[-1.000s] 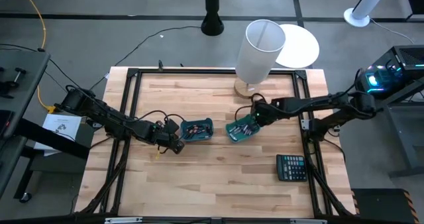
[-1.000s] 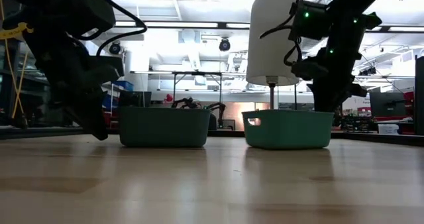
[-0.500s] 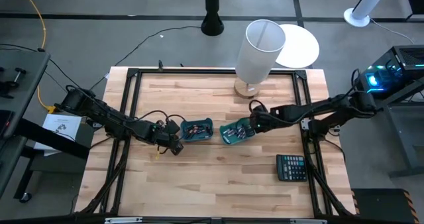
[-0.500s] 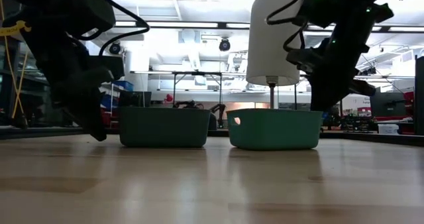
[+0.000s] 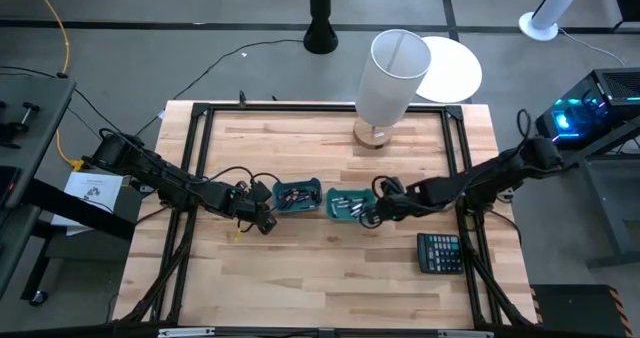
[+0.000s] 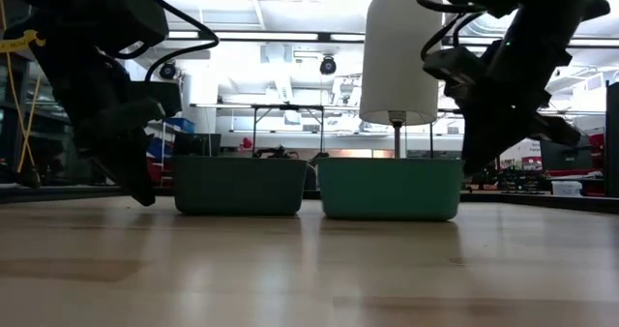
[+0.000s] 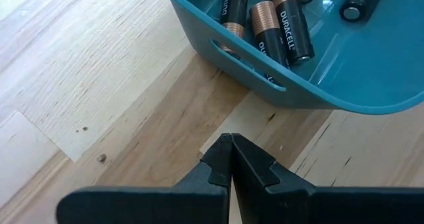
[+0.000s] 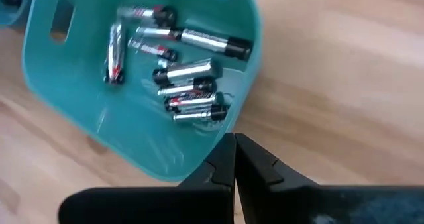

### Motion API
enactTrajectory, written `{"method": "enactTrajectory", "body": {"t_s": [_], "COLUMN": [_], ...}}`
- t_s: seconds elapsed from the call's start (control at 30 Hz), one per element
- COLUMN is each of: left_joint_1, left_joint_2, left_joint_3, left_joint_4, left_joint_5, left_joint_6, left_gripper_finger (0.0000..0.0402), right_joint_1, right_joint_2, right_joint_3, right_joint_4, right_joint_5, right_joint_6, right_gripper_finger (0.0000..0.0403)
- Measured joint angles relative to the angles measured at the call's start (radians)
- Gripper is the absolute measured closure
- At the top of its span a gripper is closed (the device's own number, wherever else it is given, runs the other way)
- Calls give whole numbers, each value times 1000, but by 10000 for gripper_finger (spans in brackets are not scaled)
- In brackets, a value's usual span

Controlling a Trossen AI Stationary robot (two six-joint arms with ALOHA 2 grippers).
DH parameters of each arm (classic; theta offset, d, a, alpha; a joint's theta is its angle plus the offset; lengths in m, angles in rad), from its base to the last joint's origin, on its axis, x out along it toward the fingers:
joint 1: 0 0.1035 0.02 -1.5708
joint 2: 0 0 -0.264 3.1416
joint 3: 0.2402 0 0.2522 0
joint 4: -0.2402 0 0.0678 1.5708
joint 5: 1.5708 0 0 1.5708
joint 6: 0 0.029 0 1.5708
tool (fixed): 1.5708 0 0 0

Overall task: Sort batteries
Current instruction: Adjust the bins to the center of the table

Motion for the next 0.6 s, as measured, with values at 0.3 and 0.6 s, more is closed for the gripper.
{"method": "enactTrajectory", "body": {"t_s": [0.3,0.6], "left_joint_1": [0,-6], "left_joint_2": [0,0], "left_joint_3": [0,1], "left_joint_4": [-3,-39], "left_joint_5": [58,72], "left_joint_6": [75,125], "left_gripper_finger": [401,401], "right_joint_1": [7,-55], "right_joint_2": [102,97], "right_joint_3": [0,0], "right_joint_4": [151,153], "right_joint_5": [8,56], "right_joint_6": [15,-8], "right_gripper_finger": [403,403]}}
